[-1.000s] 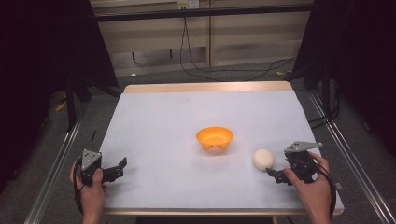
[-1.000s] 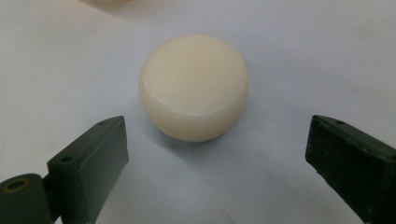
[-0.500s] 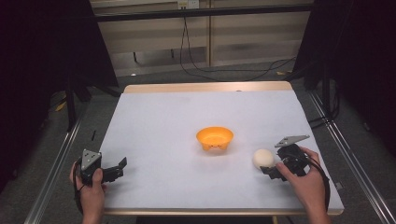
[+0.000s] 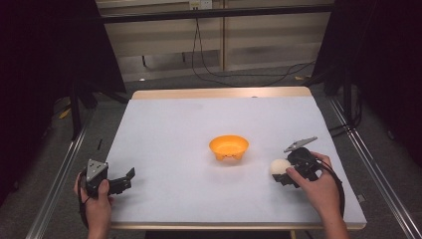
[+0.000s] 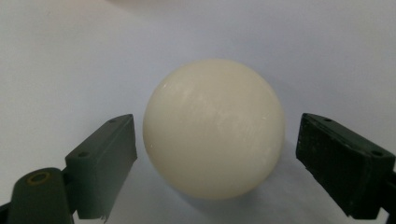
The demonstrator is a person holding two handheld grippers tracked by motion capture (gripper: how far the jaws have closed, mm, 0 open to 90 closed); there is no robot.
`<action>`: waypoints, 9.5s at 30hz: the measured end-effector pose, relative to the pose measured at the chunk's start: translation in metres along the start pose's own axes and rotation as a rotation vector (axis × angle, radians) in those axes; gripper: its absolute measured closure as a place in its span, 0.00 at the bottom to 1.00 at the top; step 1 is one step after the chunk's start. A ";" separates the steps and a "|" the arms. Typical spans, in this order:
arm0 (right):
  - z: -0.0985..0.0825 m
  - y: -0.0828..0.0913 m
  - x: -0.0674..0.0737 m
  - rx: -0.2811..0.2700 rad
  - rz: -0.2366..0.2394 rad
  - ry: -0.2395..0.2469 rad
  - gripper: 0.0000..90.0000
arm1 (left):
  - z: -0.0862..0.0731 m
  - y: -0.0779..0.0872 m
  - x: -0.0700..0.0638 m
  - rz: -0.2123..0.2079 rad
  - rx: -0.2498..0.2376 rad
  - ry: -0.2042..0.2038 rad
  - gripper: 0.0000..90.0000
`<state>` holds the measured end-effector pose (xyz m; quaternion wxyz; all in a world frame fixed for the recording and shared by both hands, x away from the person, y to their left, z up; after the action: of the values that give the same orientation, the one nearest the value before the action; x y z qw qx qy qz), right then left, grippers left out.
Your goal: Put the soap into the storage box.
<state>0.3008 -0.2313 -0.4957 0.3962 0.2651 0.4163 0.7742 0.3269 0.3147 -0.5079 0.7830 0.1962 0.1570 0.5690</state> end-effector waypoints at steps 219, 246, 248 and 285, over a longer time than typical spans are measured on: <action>0.104 -0.011 0.022 -0.076 0.007 -0.044 0.11 | 0.000 0.000 0.000 -0.003 0.000 -0.004 0.00; 0.045 0.009 -0.017 -0.155 -0.069 -0.120 0.07 | 0.000 0.000 -0.001 -0.006 0.000 -0.006 0.00; 0.039 0.010 -0.020 -0.163 -0.077 -0.131 0.07 | 0.000 0.000 -0.001 -0.004 -0.002 -0.007 0.00; -0.044 0.024 -0.041 -0.291 -0.106 -0.187 0.00 | 0.000 0.001 -0.001 -0.005 -0.006 -0.011 0.00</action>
<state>0.2817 -0.2930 -0.5008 0.5075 0.2533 0.2747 0.7764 0.3261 0.3137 -0.5077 0.7857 0.1968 0.1514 0.5666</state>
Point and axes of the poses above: each handheld gripper's, and its own axes: y roughly backward along the jaws, z roughly out of its top, x roughly to its left, the point moved 5 cm from there along -y, roughly forward along the jaws, and after that the axes turned 1 degree about z, right-handed, at the moved point
